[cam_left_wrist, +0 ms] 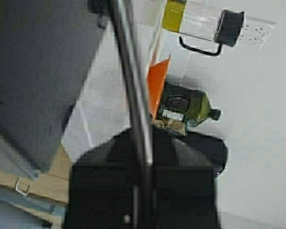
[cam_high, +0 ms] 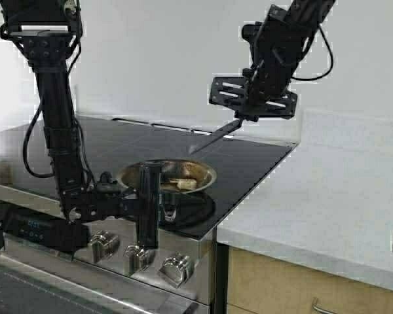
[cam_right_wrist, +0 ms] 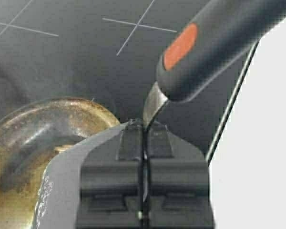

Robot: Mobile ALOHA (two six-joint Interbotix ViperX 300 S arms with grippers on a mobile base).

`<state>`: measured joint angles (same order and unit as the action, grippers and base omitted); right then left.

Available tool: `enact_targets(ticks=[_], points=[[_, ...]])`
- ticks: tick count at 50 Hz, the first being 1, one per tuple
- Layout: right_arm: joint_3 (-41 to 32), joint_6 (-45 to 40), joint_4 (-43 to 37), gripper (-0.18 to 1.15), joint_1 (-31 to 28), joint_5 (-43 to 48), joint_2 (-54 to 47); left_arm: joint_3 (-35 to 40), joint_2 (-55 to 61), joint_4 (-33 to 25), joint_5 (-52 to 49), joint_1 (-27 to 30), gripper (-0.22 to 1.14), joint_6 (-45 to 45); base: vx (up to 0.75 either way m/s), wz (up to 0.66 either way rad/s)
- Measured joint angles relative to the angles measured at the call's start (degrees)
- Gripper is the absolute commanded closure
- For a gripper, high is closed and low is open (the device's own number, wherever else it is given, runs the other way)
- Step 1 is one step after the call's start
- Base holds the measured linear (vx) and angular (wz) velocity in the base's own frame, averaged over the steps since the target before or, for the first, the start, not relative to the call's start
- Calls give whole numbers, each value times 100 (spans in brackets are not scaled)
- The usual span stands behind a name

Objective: Add oil to the pan and cook the shrimp and serve it

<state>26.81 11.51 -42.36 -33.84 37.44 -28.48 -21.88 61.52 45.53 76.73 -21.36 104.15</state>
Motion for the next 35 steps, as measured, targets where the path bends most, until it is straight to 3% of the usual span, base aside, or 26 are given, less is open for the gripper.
enact_targets(ticks=[13,35], points=[[0,0,0,90,0,0,0,-26,0,-18,-18,-26,-10,149,0,0],[0,0,0,90,-9,0,0,-220,-26,-53,-18,18,-11,-44,0,0]])
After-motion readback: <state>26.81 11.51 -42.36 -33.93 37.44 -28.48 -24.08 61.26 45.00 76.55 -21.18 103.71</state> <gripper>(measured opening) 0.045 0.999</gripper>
